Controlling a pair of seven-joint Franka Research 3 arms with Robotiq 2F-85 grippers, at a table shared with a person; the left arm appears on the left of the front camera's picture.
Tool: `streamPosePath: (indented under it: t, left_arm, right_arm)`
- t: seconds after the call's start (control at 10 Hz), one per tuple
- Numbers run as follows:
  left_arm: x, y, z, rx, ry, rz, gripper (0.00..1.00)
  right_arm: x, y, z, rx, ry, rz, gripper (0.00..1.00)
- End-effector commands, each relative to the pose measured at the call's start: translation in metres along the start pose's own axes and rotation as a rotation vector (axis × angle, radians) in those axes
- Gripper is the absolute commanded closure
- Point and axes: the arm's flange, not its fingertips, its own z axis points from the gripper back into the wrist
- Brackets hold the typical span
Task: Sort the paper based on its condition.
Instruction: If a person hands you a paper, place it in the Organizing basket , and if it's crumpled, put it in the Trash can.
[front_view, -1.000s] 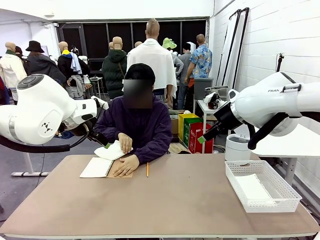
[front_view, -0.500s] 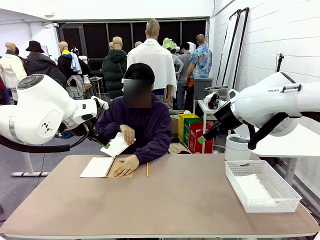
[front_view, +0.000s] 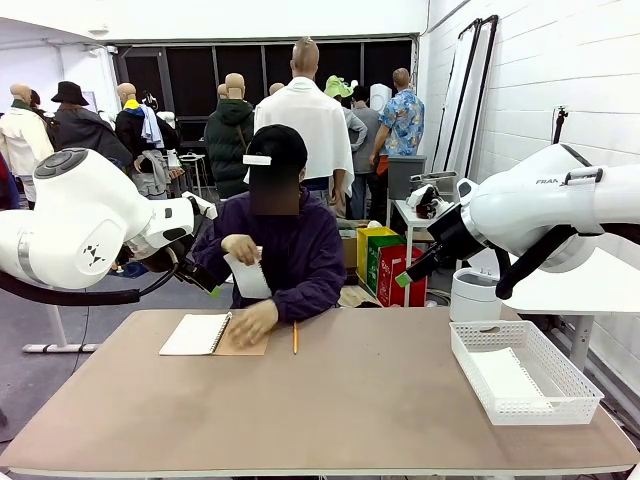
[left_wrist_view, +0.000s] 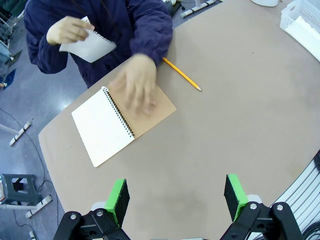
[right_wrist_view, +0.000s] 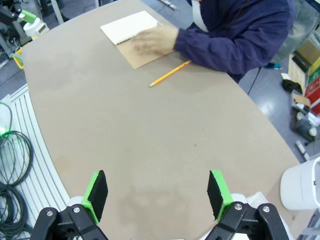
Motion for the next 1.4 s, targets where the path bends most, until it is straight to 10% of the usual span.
streamPosePath:
  t: [0.0,1.3]
  left_arm:
    - [-0.0006,0.0008,-0.0002,-0.007,0.001,-0.007,0.00]
    - [-0.0006,0.0008,-0.0002,-0.007,0.001,-0.007,0.00]
  right_arm:
    - [-0.0006,-0.0012,-0.0013,0.000,0.005,0.004,0.00]
    - [-0.0006,-0.0012,-0.0013,0.000,0.005,0.004,0.00]
